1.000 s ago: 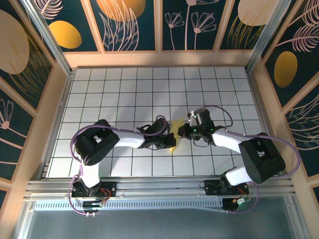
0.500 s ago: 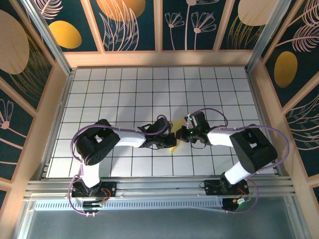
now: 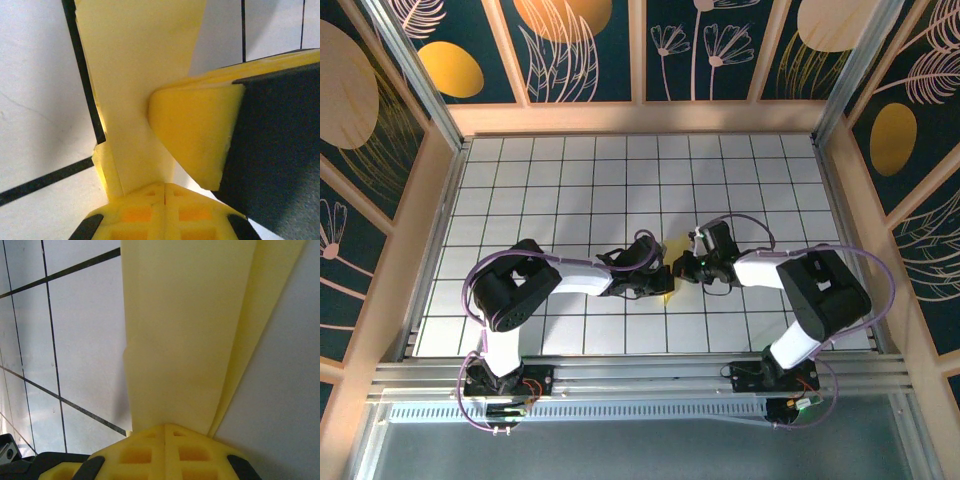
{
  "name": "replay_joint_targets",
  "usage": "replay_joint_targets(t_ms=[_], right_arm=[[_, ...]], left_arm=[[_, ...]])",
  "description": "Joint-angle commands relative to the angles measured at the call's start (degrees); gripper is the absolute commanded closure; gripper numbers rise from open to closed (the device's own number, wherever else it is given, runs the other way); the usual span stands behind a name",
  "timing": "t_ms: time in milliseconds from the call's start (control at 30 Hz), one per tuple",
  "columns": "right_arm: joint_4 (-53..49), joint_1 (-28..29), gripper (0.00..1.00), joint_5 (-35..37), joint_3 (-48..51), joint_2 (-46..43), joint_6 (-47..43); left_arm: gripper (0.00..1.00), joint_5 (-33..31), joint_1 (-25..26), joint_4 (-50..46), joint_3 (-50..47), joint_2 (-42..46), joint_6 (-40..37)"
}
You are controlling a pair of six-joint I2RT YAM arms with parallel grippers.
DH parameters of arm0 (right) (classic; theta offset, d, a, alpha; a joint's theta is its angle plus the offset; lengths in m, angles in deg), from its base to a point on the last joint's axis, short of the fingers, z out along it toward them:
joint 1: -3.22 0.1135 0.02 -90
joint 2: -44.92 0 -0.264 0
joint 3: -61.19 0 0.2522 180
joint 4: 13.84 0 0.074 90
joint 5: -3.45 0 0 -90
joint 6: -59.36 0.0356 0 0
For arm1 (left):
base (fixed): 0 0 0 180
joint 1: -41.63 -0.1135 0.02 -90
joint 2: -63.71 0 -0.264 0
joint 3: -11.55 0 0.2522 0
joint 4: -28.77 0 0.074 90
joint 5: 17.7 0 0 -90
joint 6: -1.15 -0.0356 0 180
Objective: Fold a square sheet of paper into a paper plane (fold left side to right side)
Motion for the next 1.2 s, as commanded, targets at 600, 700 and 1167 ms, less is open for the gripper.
replay_joint_targets(t_ms=[600, 700, 1167], right_arm=[[-1.89, -9.09, 1.0, 2.43, -7.34, 6.87, -6.05], [-2.31, -10.05, 1.0, 1.99, -8.96, 8.16, -6.68], [-3.7, -14.51, 1.0, -0.49, -16.57, 14.63, -8.34]], left_arm=[[1.0, -2.03, 0.12, -7.58, -4.35, -4.14, -0.22], [1.0, -2.1, 0.12, -7.41, -4.54, -4.14, -0.13], [1.0, -2.1, 0.11, -6.97, -4.87, -4.22, 0.15]])
